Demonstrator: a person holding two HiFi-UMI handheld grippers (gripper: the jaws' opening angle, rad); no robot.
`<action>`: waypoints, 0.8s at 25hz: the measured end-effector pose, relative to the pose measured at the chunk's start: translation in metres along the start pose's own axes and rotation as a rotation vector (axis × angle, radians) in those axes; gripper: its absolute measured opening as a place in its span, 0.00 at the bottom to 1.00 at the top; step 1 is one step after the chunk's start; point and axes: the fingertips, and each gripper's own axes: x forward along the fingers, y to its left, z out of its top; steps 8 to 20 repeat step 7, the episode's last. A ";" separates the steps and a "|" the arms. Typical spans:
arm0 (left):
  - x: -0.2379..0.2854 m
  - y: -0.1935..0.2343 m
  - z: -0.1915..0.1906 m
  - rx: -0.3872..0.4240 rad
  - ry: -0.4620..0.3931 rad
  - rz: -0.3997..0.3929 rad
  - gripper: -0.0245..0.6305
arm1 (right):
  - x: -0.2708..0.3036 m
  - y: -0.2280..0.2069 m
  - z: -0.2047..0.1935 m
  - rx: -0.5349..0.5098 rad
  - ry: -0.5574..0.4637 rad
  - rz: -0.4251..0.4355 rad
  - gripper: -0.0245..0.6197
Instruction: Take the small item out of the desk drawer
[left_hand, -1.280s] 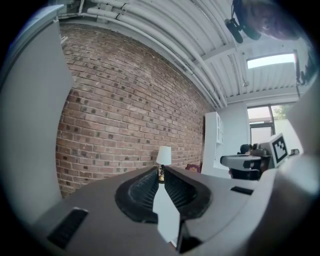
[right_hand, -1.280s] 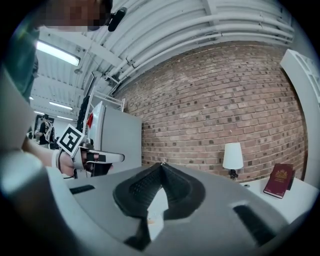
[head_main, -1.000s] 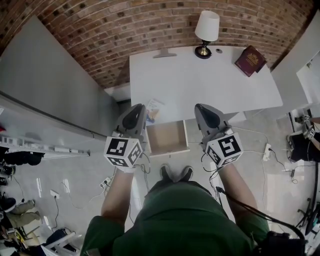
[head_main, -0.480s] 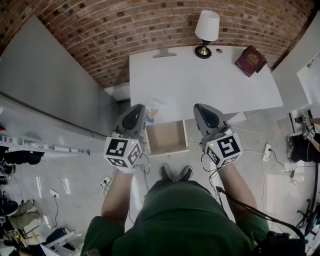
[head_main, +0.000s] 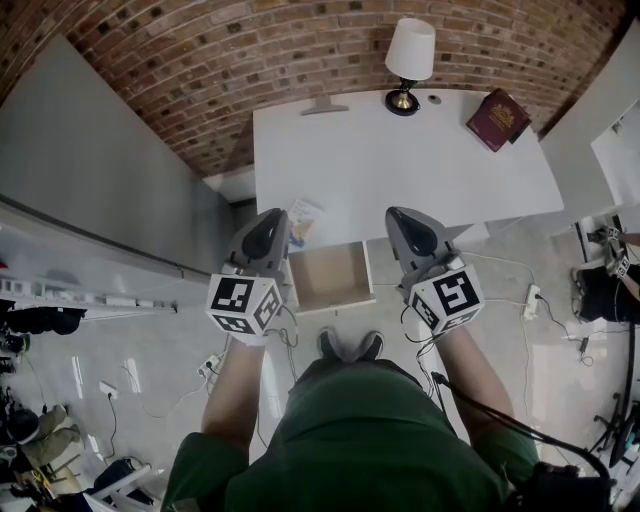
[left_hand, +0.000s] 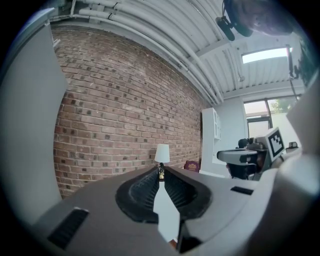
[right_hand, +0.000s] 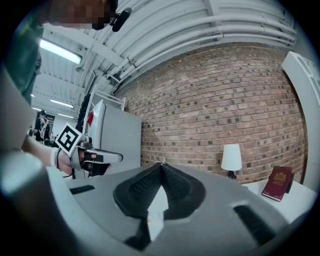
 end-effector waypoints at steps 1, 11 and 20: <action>0.001 0.001 0.000 0.001 0.000 -0.001 0.06 | 0.001 -0.001 -0.001 0.002 0.001 -0.004 0.04; 0.009 0.014 -0.002 -0.003 0.003 -0.001 0.06 | 0.013 -0.004 -0.002 0.002 0.002 -0.013 0.04; 0.009 0.014 -0.002 -0.003 0.003 -0.001 0.06 | 0.013 -0.004 -0.002 0.002 0.002 -0.013 0.04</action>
